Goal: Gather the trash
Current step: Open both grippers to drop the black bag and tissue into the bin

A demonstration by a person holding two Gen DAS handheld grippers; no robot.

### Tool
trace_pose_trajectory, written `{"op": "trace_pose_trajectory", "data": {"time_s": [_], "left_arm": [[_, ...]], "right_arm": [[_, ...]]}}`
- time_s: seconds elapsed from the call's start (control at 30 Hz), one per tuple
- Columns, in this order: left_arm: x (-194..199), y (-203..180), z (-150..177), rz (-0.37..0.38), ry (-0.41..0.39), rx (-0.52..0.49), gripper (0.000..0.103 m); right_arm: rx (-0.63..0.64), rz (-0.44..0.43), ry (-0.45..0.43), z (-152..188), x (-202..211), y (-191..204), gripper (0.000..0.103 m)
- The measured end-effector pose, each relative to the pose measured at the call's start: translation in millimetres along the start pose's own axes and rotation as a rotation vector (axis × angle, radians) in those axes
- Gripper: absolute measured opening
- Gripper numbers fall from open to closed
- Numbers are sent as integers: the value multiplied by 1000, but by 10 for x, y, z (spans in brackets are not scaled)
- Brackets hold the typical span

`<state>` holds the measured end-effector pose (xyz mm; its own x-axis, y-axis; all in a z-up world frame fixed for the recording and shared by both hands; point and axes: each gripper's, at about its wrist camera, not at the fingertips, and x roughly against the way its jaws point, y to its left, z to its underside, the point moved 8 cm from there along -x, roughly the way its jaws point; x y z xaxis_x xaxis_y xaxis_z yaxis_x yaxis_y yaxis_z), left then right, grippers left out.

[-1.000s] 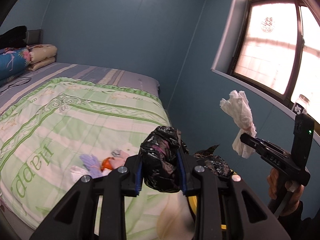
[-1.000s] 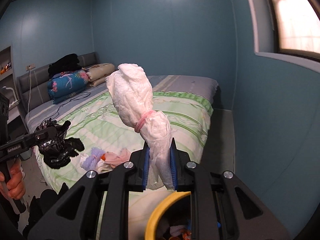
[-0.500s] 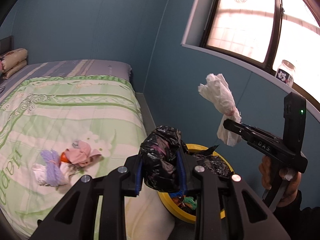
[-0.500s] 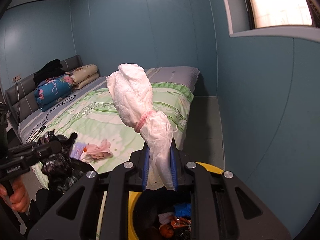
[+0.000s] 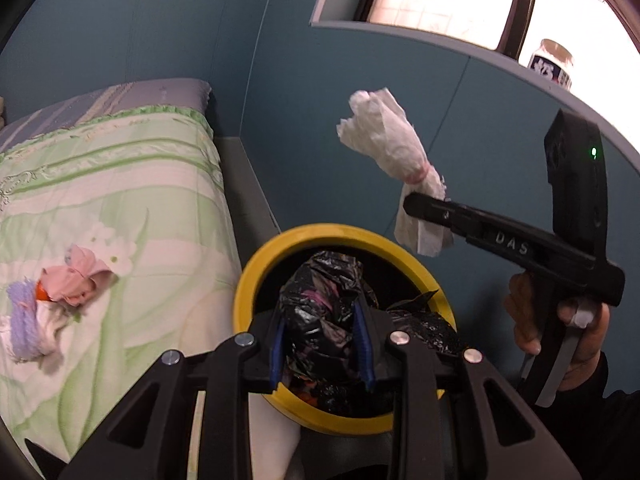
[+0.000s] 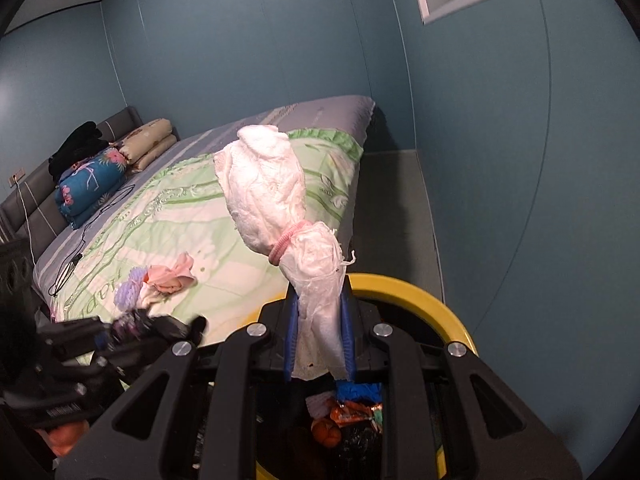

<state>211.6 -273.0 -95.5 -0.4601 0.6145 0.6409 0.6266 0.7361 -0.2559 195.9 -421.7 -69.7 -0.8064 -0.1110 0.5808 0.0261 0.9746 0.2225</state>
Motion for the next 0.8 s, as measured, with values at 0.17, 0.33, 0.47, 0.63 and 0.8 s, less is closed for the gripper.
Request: {"op": "trace_pose_trajectory", "data": {"time_s": [0.17,0.33,0.47,0.63,0.8], "left_arm": [[-234,-44,202,29,64,19,27],[-357,-92,319,45,105,9,27],[-415,-115,387,56,125,11,29],[-449,-153,415,66,127,12,38],[-459,-188,434,75,123,24,55]], "right_arm": [[-33,-33,70,170,-144,-76,17],[-77,-67,126,320,-275,-147,18],[-101,-78,135,347,-281,-221,18],[-121,-77,134,336,-284,-301,28],[-133,-64,126,319,-280,-351,35]]}}
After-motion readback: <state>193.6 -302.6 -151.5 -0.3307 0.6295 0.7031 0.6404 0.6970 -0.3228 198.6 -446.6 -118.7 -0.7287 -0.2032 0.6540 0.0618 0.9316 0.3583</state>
